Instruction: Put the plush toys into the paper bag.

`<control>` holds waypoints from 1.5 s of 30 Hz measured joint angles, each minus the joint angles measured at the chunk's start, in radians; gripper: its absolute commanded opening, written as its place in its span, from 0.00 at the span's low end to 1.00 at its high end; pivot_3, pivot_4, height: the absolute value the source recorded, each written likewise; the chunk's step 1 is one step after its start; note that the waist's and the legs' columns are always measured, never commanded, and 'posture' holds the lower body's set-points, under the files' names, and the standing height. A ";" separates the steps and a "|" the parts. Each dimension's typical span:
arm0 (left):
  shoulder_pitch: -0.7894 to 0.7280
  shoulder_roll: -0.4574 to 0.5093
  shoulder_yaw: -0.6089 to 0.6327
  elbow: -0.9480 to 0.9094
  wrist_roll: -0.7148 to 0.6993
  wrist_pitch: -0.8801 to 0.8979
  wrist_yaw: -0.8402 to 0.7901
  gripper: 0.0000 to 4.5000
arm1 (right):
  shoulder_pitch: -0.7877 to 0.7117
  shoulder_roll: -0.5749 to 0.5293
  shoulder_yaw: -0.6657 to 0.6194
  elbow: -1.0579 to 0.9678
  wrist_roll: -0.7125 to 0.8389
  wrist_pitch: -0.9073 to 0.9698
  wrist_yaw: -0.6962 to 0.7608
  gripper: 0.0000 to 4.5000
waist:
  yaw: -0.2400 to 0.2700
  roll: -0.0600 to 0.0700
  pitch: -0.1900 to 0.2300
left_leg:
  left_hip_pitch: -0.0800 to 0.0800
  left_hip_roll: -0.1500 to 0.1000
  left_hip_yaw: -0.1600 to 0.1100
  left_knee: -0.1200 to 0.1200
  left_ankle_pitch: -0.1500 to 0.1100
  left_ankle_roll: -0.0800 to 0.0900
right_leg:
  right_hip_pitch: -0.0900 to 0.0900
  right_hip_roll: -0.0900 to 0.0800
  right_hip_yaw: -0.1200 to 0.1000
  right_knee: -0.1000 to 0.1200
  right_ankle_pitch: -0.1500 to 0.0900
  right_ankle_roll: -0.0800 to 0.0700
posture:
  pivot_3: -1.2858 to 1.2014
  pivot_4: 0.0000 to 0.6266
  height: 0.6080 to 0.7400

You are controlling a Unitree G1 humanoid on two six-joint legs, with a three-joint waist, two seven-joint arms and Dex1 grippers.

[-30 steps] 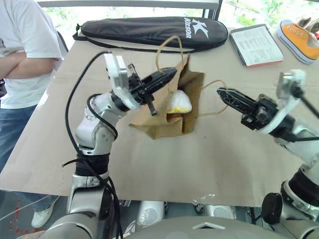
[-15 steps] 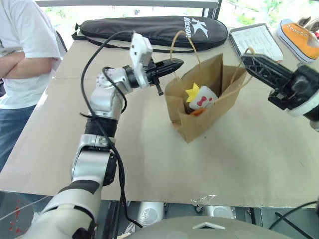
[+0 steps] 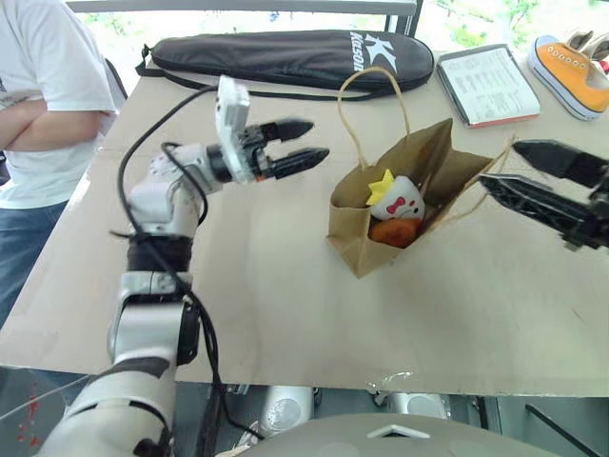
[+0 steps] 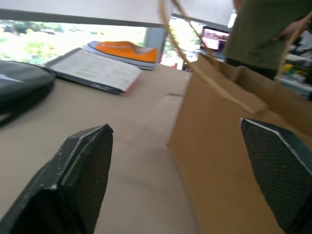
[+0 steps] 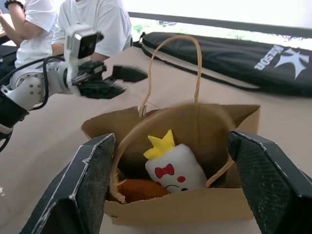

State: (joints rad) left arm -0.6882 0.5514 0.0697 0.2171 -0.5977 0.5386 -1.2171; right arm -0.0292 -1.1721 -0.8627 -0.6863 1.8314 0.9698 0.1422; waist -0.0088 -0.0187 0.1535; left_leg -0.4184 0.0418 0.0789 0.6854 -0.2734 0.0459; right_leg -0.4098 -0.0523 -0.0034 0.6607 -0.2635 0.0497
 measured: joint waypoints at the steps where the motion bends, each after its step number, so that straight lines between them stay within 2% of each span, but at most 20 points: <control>1: 0.020 0.007 0.000 -0.023 -0.010 0.024 -0.003 0.97 | 0.017 -0.006 -0.046 0.005 0.020 0.016 0.012 0.82 | 0.001 -0.001 0.000 | 0.000 0.000 -0.001 0.000 0.000 0.000 | 0.001 0.000 0.000 0.000 0.000 0.000 | 0.52 0.24 1.00; 4: 0.064 0.019 0.000 -0.098 -0.039 0.074 -0.006 0.97 | 0.113 -0.008 -0.163 0.004 0.040 0.088 0.056 0.82 | 0.014 -0.001 0.000 | 0.000 -0.001 -0.002 0.001 0.000 0.000 | 0.002 0.000 0.000 0.000 0.000 0.000 | 0.52 0.24 1.00; 6: 0.105 0.022 -0.001 -0.174 -0.070 0.114 0.002 0.97 | 0.209 0.004 -0.288 -0.006 0.016 0.166 0.121 0.82 | 0.021 -0.002 0.000 | 0.001 -0.001 -0.002 0.001 0.000 0.001 | 0.003 0.000 0.001 -0.001 0.000 0.000 | 0.52 0.24 1.00; 10: 0.148 0.028 -0.010 -0.249 -0.104 0.171 0.001 0.97 | 0.300 0.029 -0.403 -0.019 -0.064 0.220 0.211 0.82 | 0.023 -0.002 -0.001 | 0.001 -0.002 -0.003 0.001 -0.002 0.004 | 0.003 0.000 0.000 -0.001 0.000 0.001 | 0.52 0.24 1.00; 13: 0.155 0.027 -0.029 -0.273 -0.105 0.174 0.007 1.00 | 0.369 0.045 -0.430 -0.055 -0.137 0.245 0.289 0.63 | 0.023 -0.002 -0.001 | 0.002 -0.002 -0.003 0.001 -0.002 0.004 | 0.003 0.001 0.000 -0.001 0.000 0.001 | 0.52 0.24 1.00; 14: 0.159 0.027 -0.039 -0.289 -0.105 0.174 0.013 1.00 | 0.410 0.061 -0.429 -0.089 -0.172 0.256 0.332 0.54 | 0.023 -0.002 -0.001 | 0.002 -0.002 -0.003 0.001 -0.002 0.004 | 0.004 0.001 0.000 -0.001 -0.001 0.001 | 0.52 0.24 1.00; 15: 0.176 0.027 -0.043 -0.312 -0.102 0.172 0.023 1.00 | 0.437 0.076 -0.371 -0.142 -0.239 0.241 0.365 0.46 | 0.021 -0.003 -0.002 | 0.002 -0.002 -0.003 0.001 -0.002 0.004 | 0.004 0.002 0.000 -0.001 -0.001 0.001 | 0.52 0.24 1.00; 16: 0.188 0.023 -0.053 -0.329 -0.101 0.172 0.025 1.00 | 0.455 0.090 -0.317 -0.178 -0.283 0.235 0.383 0.32 | 0.019 -0.003 -0.002 | 0.002 -0.001 -0.003 0.001 -0.002 0.004 | 0.003 0.002 0.000 -0.001 -0.001 0.001 | 0.52 0.24 1.00; 19: 0.228 0.005 -0.086 -0.379 -0.094 0.169 0.051 1.00 | 0.414 0.102 -0.012 -0.268 -0.486 0.135 0.406 0.03 | 0.011 -0.003 -0.002 | 0.003 -0.001 -0.002 0.001 -0.002 0.004 | 0.003 0.002 0.000 0.000 -0.001 0.001 | 0.52 0.24 1.00; 21: 0.252 0.006 -0.105 -0.415 -0.083 0.151 0.067 1.00 | 0.278 0.138 0.280 -0.276 -0.664 0.025 0.398 0.01 | 0.005 -0.004 -0.002 | 0.003 -0.002 -0.002 0.002 -0.002 0.004 | 0.003 0.002 -0.001 0.001 -0.001 0.001 | 0.52 0.24 1.00; 23: 0.259 0.005 -0.113 -0.433 -0.070 0.142 0.085 1.00 | 0.180 0.177 0.466 -0.249 -0.782 -0.035 0.389 0.01 | 0.003 -0.004 -0.002 | 0.003 -0.002 -0.002 0.002 -0.002 0.004 | 0.003 0.002 -0.001 0.001 -0.001 0.001 | 0.52 0.24 1.00; 24: 0.268 0.007 -0.115 -0.444 -0.057 0.129 0.098 1.00 | 0.099 0.203 0.615 -0.212 -0.885 -0.071 0.382 0.01 | 0.001 -0.004 -0.002 | 0.004 -0.002 -0.002 0.002 -0.002 0.003 | 0.003 0.002 -0.001 0.001 -0.001 0.000 | 0.52 0.24 1.00; 26: 0.283 0.007 -0.123 -0.452 -0.031 0.107 0.119 1.00 | -0.023 0.272 0.804 -0.132 -1.022 -0.117 0.367 0.01 | 0.000 -0.004 -0.002 | 0.003 -0.002 -0.002 0.001 0.000 0.000 | 0.002 0.002 -0.001 0.001 -0.001 0.000 | 0.52 0.24 1.00; 29: 0.313 -0.001 -0.138 -0.476 -0.006 0.087 0.154 1.00 | -0.169 0.388 0.967 -0.023 -1.147 -0.158 0.353 0.01 | 0.000 -0.004 -0.002 | 0.002 -0.002 -0.002 0.001 0.000 0.000 | 0.002 0.002 -0.001 0.001 -0.001 0.000 | 0.52 0.24 1.00; 32: 0.328 -0.017 -0.155 -0.489 0.036 0.056 0.201 1.00 | -0.257 0.476 1.033 0.031 -1.186 -0.177 0.361 0.01 | 0.009 -0.003 -0.002 | 0.001 -0.002 -0.002 0.001 0.000 0.000 | 0.001 0.002 -0.001 0.000 -0.001 0.000 | 0.52 0.24 1.00; 37: 0.355 -0.034 -0.161 -0.516 0.065 0.018 0.240 1.00 | -0.328 0.538 1.083 0.097 -1.236 -0.196 0.396 0.01 | 0.017 -0.003 -0.002 | 0.001 -0.002 -0.002 0.001 0.000 0.000 | 0.001 0.001 -0.001 0.001 -0.001 0.000 | 0.52 0.24 1.00; 44: 0.358 -0.126 -0.165 -0.546 0.106 0.014 0.397 1.00 | -0.346 0.590 1.108 0.152 -1.287 -0.220 0.433 0.01 | 0.023 -0.003 -0.002 | 0.002 -0.003 -0.001 0.001 0.000 0.000 | 0.001 0.000 -0.001 0.001 -0.001 0.001 | 0.52 0.24 1.00; 45: 0.358 -0.138 -0.173 -0.545 0.112 0.010 0.411 0.88 | -0.341 0.591 1.100 0.154 -1.295 -0.225 0.436 0.00 | 0.022 -0.003 -0.002 | 0.002 -0.003 -0.001 0.001 0.000 0.000 | 0.001 0.000 -0.001 0.001 -0.001 0.001 | 0.52 0.24 1.00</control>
State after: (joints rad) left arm -0.3298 0.4137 -0.1028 -0.3279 -0.4862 0.5488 -0.8065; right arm -0.3705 -0.5815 0.2373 -0.5320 0.5365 0.7444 0.5781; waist 0.0135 -0.0222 0.1519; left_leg -0.4168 0.0388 0.0774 0.6867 -0.2736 0.0460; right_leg -0.4085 -0.0523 -0.0046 0.6617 -0.2642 0.0503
